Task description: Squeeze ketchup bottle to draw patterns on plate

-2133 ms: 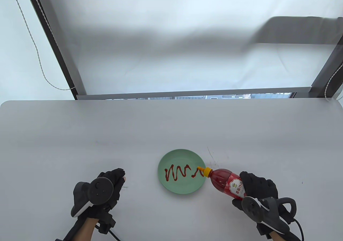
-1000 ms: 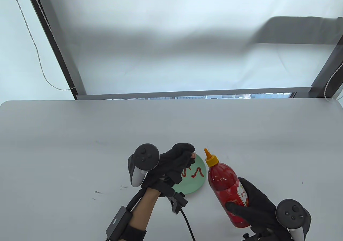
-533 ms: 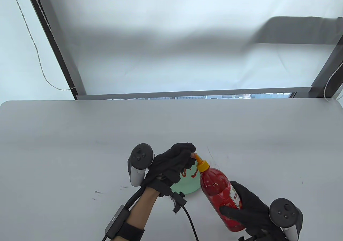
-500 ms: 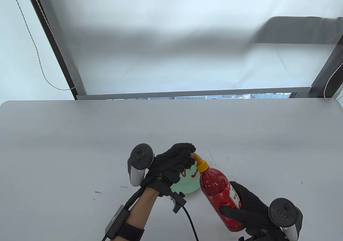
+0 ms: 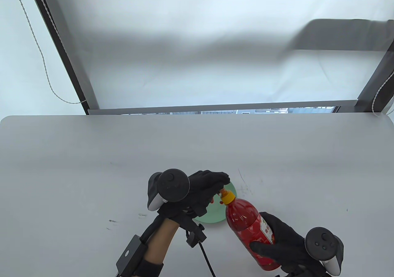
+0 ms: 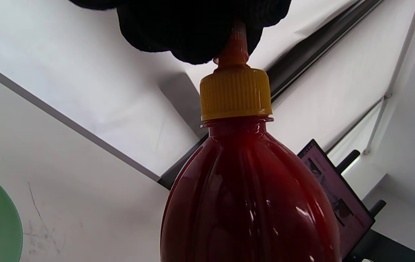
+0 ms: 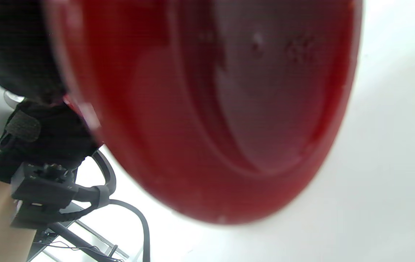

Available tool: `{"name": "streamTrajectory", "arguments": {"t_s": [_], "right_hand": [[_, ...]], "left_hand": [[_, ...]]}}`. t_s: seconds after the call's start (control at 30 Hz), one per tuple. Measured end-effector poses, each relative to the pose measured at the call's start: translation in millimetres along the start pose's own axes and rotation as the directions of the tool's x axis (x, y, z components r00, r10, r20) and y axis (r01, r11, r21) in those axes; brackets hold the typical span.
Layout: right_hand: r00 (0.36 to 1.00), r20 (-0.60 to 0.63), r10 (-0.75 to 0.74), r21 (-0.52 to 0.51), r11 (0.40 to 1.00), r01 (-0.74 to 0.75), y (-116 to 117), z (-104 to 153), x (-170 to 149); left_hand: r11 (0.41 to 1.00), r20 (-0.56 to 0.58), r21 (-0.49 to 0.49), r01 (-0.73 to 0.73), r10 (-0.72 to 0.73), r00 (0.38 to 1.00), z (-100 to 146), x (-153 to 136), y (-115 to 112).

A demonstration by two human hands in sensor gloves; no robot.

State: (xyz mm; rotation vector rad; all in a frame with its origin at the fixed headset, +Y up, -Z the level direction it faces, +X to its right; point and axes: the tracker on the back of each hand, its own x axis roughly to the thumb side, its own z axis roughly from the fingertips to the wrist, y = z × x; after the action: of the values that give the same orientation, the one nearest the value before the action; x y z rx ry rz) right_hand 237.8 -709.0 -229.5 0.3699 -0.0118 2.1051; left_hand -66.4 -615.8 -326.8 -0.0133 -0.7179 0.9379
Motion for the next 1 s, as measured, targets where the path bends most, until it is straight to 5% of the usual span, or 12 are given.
{"name": "streamTrajectory", "arguments": {"t_s": [0.3,0.4,0.53,1.0], "right_hand": [[0.999,0.049,0.015,-0.034,0.999,-0.014,2,-1,-1],[0.998,0.062,0.029,-0.038,0.999,-0.027,5,-1,0],[0.997,0.077,0.013,-0.039,0.999,-0.01,4,-1,-3],[0.981,0.151,0.121,0.071,0.989,-0.133,18,-3,4]], "left_hand": [[0.997,-0.117,0.08,0.021,-0.011,0.993,3,-1,3],[0.997,-0.079,0.072,0.005,0.001,0.997,1,3,0],[0.995,0.012,0.012,-0.103,0.102,0.995,-1,6,-2],[0.983,0.117,-0.181,-0.035,0.057,0.992,-3,22,-5]]}}
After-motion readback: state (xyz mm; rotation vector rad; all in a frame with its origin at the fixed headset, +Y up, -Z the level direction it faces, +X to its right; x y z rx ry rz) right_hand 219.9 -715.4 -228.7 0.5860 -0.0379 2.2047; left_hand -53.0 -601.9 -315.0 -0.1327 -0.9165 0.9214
